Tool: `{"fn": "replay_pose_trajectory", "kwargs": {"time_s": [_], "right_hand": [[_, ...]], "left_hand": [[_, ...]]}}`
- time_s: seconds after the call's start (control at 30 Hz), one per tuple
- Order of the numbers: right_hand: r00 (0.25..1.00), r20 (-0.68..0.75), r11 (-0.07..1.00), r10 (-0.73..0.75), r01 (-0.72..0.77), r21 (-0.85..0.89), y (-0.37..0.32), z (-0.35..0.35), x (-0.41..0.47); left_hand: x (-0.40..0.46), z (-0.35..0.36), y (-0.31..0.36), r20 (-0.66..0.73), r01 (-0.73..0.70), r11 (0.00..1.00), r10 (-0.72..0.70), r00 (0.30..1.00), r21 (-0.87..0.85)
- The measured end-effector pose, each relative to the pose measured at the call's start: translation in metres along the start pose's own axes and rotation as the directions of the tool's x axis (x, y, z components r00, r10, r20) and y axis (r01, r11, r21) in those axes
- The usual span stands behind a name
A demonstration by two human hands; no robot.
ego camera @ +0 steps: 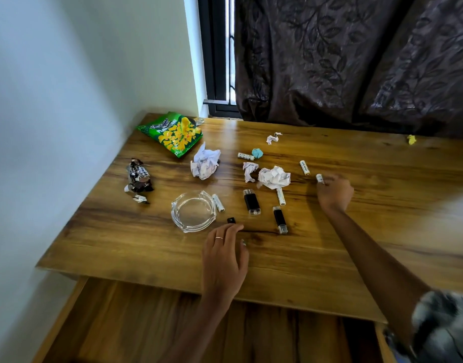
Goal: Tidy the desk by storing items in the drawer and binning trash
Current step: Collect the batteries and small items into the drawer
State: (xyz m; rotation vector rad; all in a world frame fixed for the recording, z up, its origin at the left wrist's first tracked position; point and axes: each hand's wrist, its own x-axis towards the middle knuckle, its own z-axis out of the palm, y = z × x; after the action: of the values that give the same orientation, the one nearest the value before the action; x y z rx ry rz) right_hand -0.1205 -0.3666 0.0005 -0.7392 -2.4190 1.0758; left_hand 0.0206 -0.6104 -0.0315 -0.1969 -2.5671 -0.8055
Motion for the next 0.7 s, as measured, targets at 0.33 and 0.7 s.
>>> {"fn": "replay_pose_trajectory", "kwargs": {"time_s": [0.33, 0.7], "right_hand": [[0.826, 0.489, 0.931, -0.280, 0.110, 0.347, -0.056, -0.034, -0.172], [0.917, 0.308, 0.962, -0.255, 0.207, 0.179, -0.055, -0.041, -0.117]], "left_hand": [[0.036, -0.021, 0.057, 0.711, 0.713, -0.139, -0.330, 0.622, -0.688], [0.029, -0.020, 0.012, 0.827, 0.716, -0.443, -0.117, 0.550, -0.540]]}}
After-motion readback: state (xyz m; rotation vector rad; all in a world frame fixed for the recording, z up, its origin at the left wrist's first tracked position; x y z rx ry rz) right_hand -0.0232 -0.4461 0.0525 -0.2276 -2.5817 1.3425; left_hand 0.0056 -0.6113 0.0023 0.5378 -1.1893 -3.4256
